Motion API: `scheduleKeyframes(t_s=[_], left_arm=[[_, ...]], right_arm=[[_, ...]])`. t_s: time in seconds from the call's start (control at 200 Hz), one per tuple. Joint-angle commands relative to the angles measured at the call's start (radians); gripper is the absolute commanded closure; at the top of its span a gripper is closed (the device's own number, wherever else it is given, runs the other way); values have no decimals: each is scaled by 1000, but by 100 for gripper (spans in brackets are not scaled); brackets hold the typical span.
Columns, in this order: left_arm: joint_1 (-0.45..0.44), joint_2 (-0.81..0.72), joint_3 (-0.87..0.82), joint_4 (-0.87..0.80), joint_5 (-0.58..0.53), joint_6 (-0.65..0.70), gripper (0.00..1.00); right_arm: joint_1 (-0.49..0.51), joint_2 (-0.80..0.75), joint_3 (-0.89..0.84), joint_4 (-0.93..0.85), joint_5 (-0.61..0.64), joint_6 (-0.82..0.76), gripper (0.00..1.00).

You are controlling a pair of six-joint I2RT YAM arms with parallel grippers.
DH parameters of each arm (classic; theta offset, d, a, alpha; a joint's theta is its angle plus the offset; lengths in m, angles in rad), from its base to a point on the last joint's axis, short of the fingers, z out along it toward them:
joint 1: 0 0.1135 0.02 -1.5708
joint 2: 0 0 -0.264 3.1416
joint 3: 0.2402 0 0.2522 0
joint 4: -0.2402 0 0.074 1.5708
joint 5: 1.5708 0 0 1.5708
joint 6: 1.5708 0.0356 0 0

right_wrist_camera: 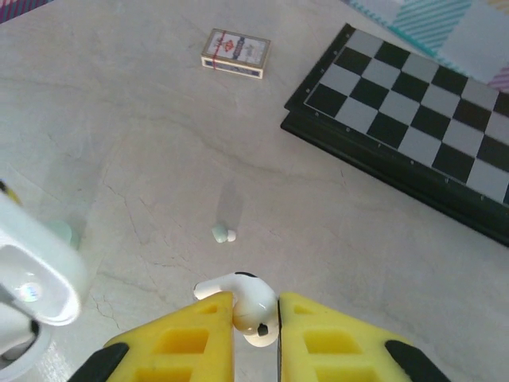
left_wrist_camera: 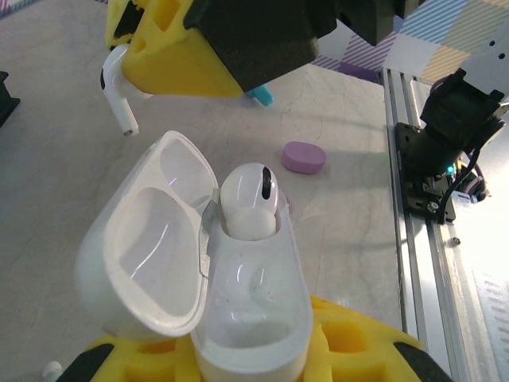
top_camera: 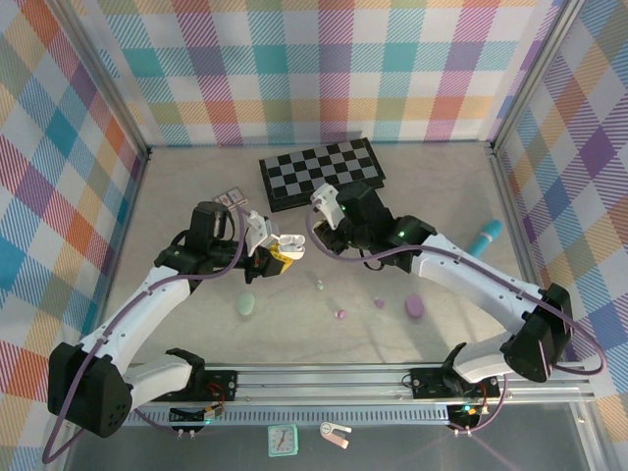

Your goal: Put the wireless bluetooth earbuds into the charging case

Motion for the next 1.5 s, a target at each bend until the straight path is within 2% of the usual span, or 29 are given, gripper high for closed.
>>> scheduleKeyframes(t_s=[0.0,0.42,0.565,0.765,1.495], left_arm=[[8,-4,-15,3,33,13,93],[12,4,-13,19,28,-14,93],[14,18,-12,24,40,-52,94],[15,17,-9,62,43,-56,94],[24,6,-13,92,42,-95,94]], right_arm=[[24,-32,38,47,3,-80,82],[55,-105,24,111,-107,-109,83],[99,-80,34,113,-59,-156,83],[132,-50,34,155,-77,-157,83],[140,26,28,183,-75,-158,83]])
